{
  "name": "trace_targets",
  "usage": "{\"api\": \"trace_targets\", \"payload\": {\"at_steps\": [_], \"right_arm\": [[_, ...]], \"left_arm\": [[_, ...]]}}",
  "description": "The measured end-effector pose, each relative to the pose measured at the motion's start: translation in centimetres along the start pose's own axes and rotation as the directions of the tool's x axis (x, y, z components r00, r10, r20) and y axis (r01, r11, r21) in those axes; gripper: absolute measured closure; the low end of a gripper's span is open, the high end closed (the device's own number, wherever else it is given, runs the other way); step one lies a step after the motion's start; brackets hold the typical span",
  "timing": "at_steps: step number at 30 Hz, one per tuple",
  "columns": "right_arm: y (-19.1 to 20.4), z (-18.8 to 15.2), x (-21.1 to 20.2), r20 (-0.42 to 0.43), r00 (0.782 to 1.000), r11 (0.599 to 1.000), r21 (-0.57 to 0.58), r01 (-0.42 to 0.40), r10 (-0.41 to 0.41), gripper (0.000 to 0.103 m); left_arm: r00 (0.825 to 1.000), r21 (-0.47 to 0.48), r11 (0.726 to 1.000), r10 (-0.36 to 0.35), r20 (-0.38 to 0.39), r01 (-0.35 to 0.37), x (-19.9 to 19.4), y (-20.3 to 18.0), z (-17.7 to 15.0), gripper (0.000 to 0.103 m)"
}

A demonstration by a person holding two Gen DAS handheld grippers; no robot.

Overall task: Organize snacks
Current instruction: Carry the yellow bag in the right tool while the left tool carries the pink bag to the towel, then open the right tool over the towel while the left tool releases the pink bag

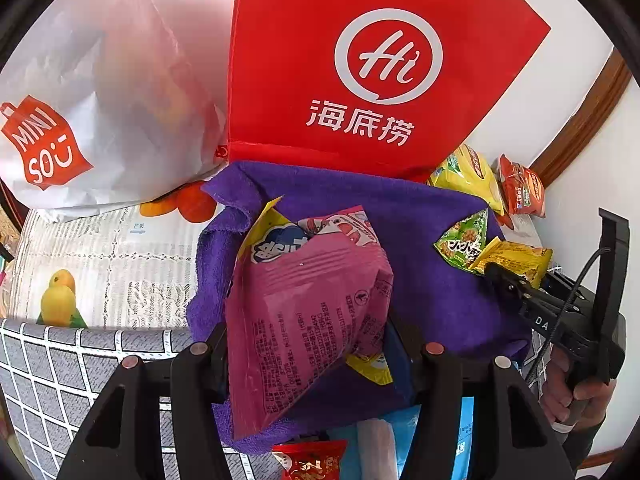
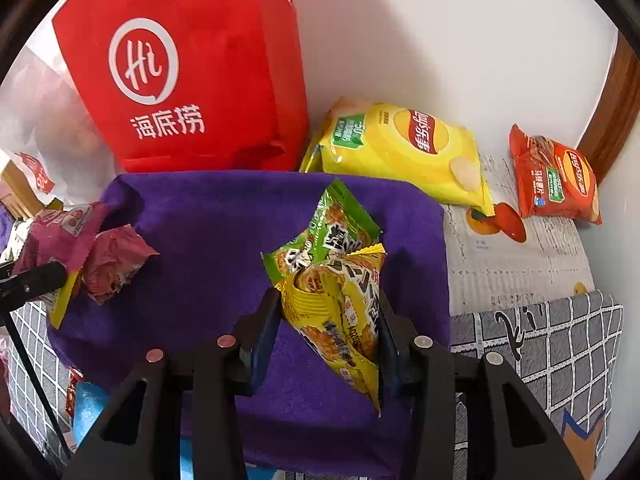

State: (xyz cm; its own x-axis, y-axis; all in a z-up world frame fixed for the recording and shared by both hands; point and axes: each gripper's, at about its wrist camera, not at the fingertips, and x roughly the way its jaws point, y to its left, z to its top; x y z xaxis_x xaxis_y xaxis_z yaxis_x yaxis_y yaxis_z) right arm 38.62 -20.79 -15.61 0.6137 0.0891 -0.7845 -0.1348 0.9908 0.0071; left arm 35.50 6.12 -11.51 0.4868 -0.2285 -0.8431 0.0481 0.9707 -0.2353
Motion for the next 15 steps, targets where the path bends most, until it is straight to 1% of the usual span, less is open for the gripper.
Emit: {"api": "trace_targets", "payload": {"at_steps": [4, 8, 15], "right_arm": [[0.0, -0.1, 0.4, -0.007, 1.0, 1.0, -0.009, 0.013, -0.013, 0.058], [0.1, -0.2, 0.8, -0.023, 1.0, 1.0, -0.02, 0.016, -0.017, 0.059], [0.4, -0.2, 0.6, -0.017, 1.0, 0.999, -0.038, 0.018, -0.018, 0.058]], "left_arm": [[1.0, 0.007, 1.0, -0.002, -0.005, 0.002, 0.1, -0.2, 0.0, 0.046], [1.0, 0.024, 0.999, -0.023, -0.007, 0.023, 0.1, -0.7, -0.1, 0.046], [1.0, 0.046, 0.999, -0.013, -0.019, 0.014, 0.6, -1.3, -0.2, 0.045]]}}
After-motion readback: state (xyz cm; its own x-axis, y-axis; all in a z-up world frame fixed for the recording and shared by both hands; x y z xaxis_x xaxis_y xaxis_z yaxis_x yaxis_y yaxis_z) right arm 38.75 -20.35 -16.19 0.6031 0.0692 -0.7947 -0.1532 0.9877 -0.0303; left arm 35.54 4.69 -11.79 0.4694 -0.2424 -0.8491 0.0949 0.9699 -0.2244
